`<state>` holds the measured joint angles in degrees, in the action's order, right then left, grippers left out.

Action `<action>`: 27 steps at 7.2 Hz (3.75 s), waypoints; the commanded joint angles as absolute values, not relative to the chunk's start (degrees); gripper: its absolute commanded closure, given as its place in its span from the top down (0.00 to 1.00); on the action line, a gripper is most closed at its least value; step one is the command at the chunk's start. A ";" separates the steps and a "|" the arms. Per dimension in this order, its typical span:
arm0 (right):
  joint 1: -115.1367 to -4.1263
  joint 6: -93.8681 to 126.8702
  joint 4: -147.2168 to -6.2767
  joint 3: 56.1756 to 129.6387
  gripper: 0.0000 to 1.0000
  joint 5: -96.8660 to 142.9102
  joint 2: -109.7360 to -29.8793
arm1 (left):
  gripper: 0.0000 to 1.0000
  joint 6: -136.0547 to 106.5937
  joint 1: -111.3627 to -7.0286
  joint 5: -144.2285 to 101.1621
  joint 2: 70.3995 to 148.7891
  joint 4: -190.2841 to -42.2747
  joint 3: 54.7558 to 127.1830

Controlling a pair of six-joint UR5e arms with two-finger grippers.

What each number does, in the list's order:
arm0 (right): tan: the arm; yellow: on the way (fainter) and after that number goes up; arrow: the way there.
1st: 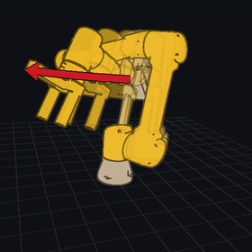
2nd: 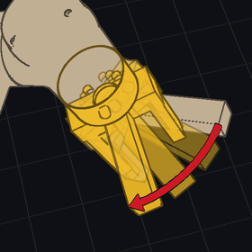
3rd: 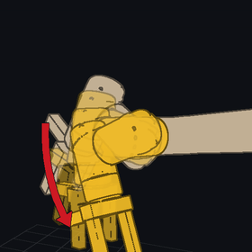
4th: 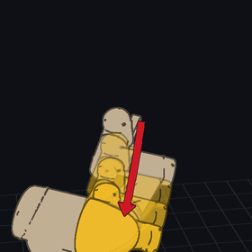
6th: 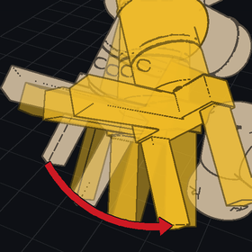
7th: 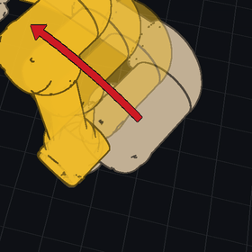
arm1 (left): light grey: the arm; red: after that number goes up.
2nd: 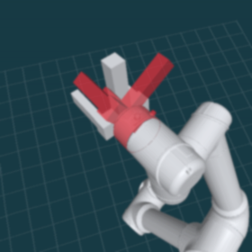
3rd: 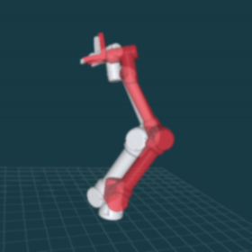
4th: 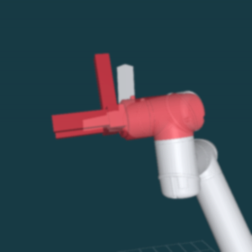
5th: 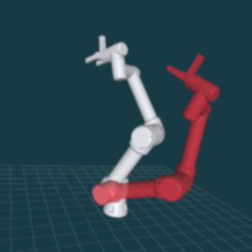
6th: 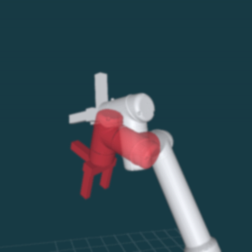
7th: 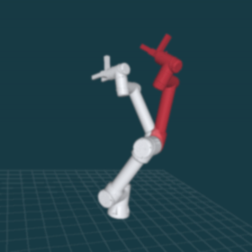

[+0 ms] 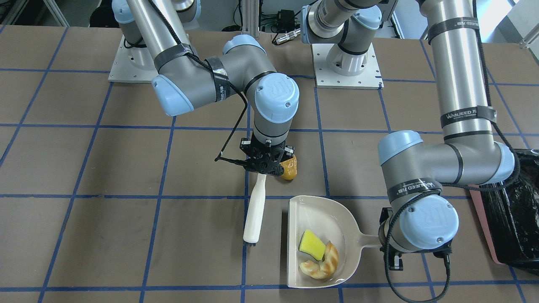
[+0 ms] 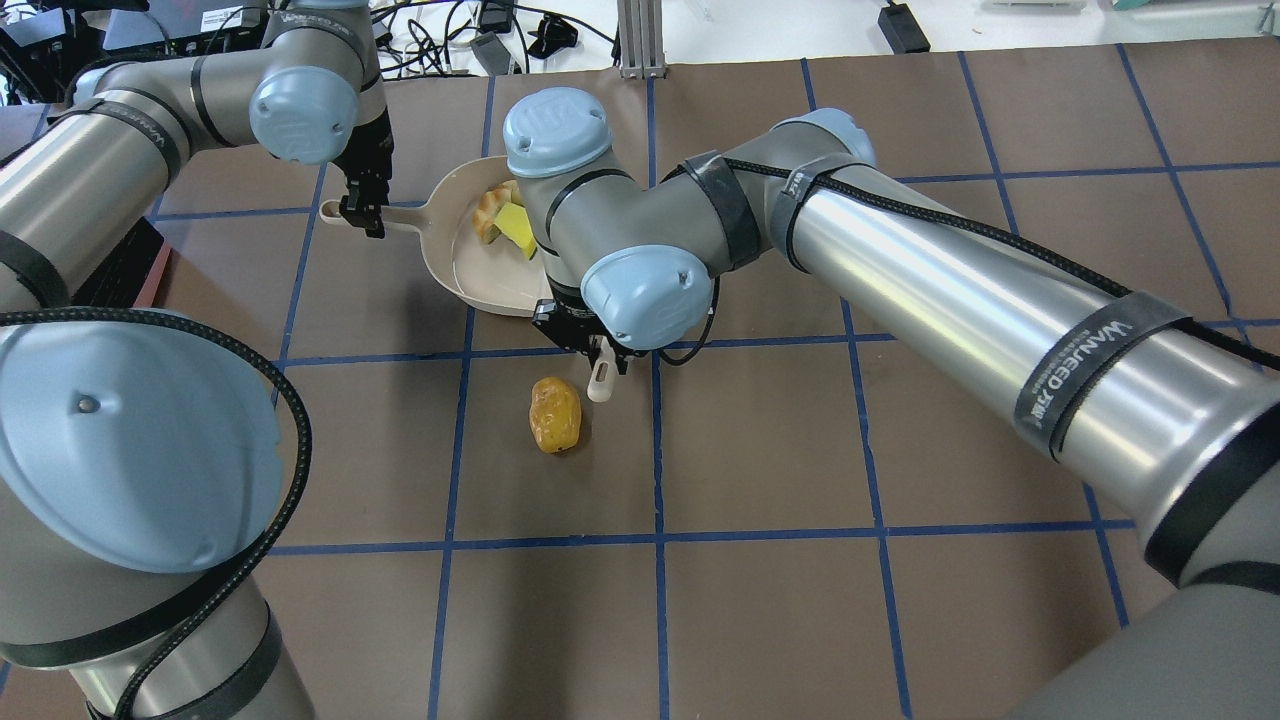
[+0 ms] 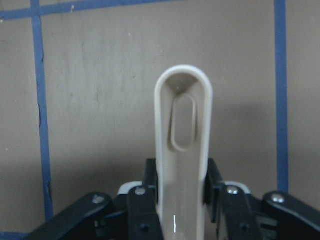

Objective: Sweep and dump trash into bin
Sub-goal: 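Sweep the yellow potato into the dustpan with the right gripper's brush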

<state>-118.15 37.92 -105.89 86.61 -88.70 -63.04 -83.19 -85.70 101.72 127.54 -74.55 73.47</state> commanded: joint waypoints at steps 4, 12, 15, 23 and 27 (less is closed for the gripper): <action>-122.07 40.08 -104.24 101.49 0.00 -88.33 -76.61 | 0.00 -79.90 -78.40 103.80 118.33 -80.08 83.09; -132.36 53.95 -119.86 109.96 0.00 -83.24 -74.73 | 0.00 -89.71 -81.81 109.33 100.64 -56.16 119.26; -132.89 54.23 -120.67 106.45 0.00 -82.71 -72.17 | 0.00 -95.09 -87.88 110.66 102.29 -55.99 118.13; -134.82 54.06 -109.45 98.79 0.00 -87.79 -70.04 | 0.00 -80.74 -85.97 95.15 102.13 -55.81 114.44; -134.82 49.66 -97.57 98.96 0.00 -95.52 -75.32 | 0.00 -75.07 -82.01 90.71 103.09 -56.60 114.52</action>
<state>-134.82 50.70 -100.28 98.83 -93.08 -74.55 -76.60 -82.85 91.48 102.55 -56.41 114.57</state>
